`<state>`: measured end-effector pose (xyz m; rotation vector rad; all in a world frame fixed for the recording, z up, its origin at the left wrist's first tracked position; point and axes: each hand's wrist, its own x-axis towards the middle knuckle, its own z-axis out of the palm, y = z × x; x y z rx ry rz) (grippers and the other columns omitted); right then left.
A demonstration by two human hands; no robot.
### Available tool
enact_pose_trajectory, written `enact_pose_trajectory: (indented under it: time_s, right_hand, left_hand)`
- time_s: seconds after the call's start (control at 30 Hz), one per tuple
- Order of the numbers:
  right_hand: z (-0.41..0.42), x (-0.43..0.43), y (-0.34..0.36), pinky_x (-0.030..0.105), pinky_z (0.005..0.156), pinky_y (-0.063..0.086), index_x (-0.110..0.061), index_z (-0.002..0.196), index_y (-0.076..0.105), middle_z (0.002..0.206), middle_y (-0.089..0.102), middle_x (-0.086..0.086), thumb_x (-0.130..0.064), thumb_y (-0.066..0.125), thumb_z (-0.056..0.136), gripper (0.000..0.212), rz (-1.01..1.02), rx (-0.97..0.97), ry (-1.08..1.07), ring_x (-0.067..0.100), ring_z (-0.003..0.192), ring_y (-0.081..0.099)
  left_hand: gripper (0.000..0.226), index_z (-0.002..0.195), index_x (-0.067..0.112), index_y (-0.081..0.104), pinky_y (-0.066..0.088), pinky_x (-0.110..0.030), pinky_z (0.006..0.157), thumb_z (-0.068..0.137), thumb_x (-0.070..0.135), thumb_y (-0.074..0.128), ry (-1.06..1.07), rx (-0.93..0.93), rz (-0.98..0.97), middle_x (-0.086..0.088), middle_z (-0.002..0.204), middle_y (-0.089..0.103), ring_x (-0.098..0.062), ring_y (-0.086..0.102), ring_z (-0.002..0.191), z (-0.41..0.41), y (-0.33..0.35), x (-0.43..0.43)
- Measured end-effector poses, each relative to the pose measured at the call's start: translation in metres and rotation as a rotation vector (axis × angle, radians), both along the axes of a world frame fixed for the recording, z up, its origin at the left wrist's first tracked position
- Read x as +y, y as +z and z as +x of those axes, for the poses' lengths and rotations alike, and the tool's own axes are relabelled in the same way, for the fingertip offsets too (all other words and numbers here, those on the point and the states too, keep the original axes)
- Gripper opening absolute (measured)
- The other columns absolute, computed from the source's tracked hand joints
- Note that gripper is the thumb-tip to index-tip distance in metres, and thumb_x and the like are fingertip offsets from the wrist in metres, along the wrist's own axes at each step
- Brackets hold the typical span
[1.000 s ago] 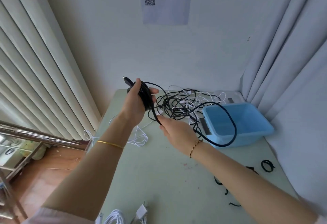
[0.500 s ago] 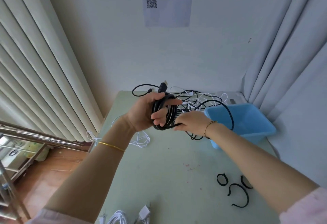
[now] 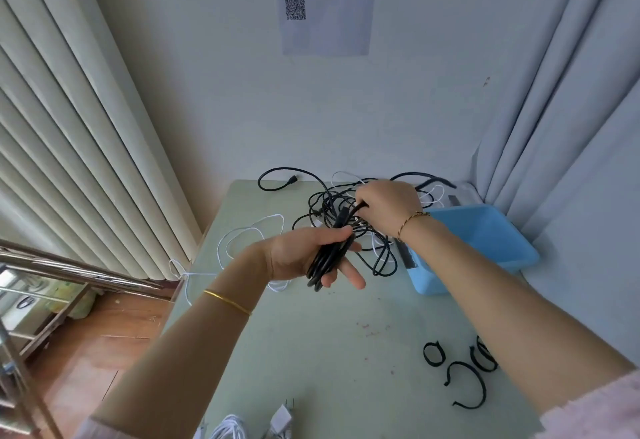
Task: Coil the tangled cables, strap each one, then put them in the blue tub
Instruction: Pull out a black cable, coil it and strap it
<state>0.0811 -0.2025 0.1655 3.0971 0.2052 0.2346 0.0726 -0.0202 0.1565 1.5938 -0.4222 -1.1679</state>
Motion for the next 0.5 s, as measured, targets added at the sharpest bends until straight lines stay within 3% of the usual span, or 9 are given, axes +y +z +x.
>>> enact_pose_trajectory:
  time_s: [0.1, 0.2, 0.3, 0.4, 0.47, 0.5]
  right_hand:
    - [-0.004, 0.009, 0.008, 0.026, 0.06, 0.028, -0.016, 0.078, 0.057, 0.077, 0.057, 0.0, -0.017, 0.052, 0.088, 0.011, -0.081, -0.09, 0.003, 0.024, 0.072, 0.056]
    - [-0.011, 0.021, 0.011, 0.024, 0.054, 0.025, -0.016, 0.074, 0.054, 0.072, 0.048, -0.002, -0.015, 0.055, 0.087, 0.012, -0.121, -0.146, -0.014, 0.023, 0.065, 0.048]
    - [-0.021, 0.034, 0.017, 0.025, 0.057, 0.033, -0.018, 0.087, 0.066, 0.083, 0.063, 0.001, -0.025, 0.055, 0.088, 0.013, -0.013, -0.158, -0.025, 0.024, 0.076, 0.056]
    - [-0.037, 0.047, 0.022, 0.028, 0.063, 0.038, -0.015, 0.093, 0.063, 0.09, 0.066, 0.004, -0.031, 0.049, 0.091, 0.022, 0.116, -0.069, -0.001, 0.027, 0.087, 0.061]
    - [-0.046, 0.053, 0.019, 0.03, 0.065, 0.039, -0.014, 0.09, 0.058, 0.09, 0.066, 0.004, -0.03, 0.047, 0.093, 0.02, 0.193, -0.022, 0.019, 0.026, 0.089, 0.06]
    - [-0.05, 0.056, 0.016, 0.031, 0.064, 0.038, -0.015, 0.087, 0.055, 0.089, 0.066, 0.003, -0.029, 0.046, 0.093, 0.018, 0.226, -0.004, 0.034, 0.027, 0.088, 0.06]
  left_hand:
    - [0.062, 0.128, 0.005, 0.037, 0.033, -0.032, 0.056, 0.091, 0.054, 0.036, 0.07, -0.038, 0.021, -0.009, 0.085, 0.073, -0.016, 0.046, 0.047, -0.004, -0.013, -0.002]
    - [0.055, 0.119, 0.007, 0.039, 0.033, -0.034, 0.059, 0.1, 0.052, 0.016, 0.245, -0.071, -0.006, -0.005, 0.07, 0.068, -0.016, 0.046, 0.047, -0.002, -0.024, -0.007]
    - [0.054, 0.103, 0.01, 0.042, 0.032, -0.034, 0.06, 0.101, 0.052, 0.009, 0.442, 0.001, -0.075, -0.006, 0.064, 0.061, -0.018, 0.045, 0.047, 0.004, -0.03, -0.011]
    - [0.057, 0.089, 0.011, 0.048, 0.036, -0.031, 0.058, 0.102, 0.049, 0.007, 0.538, 0.069, -0.149, -0.008, 0.059, 0.058, -0.02, 0.047, 0.047, 0.006, -0.028, -0.013]
    - [0.053, 0.09, 0.013, 0.052, 0.046, -0.028, 0.063, 0.103, 0.046, 0.012, 0.67, 0.092, -0.245, -0.004, 0.064, 0.065, -0.017, 0.06, 0.059, 0.011, -0.026, -0.016]
    - [0.049, 0.101, 0.014, 0.055, 0.047, -0.025, 0.076, 0.103, 0.046, 0.018, 0.796, 0.096, -0.313, 0.001, 0.084, 0.071, -0.011, 0.065, 0.08, 0.015, -0.026, -0.018]
